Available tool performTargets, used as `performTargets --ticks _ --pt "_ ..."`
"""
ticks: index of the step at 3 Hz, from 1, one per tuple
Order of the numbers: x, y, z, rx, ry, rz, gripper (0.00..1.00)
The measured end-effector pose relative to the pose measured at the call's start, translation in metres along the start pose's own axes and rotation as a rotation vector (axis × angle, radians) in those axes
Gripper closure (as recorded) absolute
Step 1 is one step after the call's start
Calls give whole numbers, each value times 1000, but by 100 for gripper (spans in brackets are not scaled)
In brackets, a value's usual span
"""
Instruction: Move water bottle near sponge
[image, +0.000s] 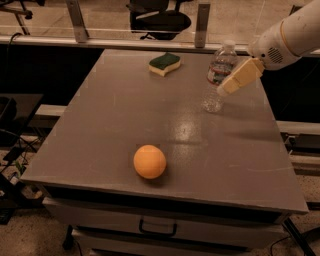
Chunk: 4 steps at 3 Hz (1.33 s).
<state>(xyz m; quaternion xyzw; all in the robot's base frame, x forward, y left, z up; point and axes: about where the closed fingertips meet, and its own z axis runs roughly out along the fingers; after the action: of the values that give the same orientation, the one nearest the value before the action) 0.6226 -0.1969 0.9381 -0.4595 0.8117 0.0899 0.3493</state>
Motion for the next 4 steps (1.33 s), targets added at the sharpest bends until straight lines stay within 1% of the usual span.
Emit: performTargets --ticks 1,2,3,4 --pt "-11 2 10 -16 -47 11 0" --pt "-23 5 18 -31 -72 13 17" --pt "-29 4 24 -35 -70 13 48" --pt "-37 -1 27 -39 -67 9 71"
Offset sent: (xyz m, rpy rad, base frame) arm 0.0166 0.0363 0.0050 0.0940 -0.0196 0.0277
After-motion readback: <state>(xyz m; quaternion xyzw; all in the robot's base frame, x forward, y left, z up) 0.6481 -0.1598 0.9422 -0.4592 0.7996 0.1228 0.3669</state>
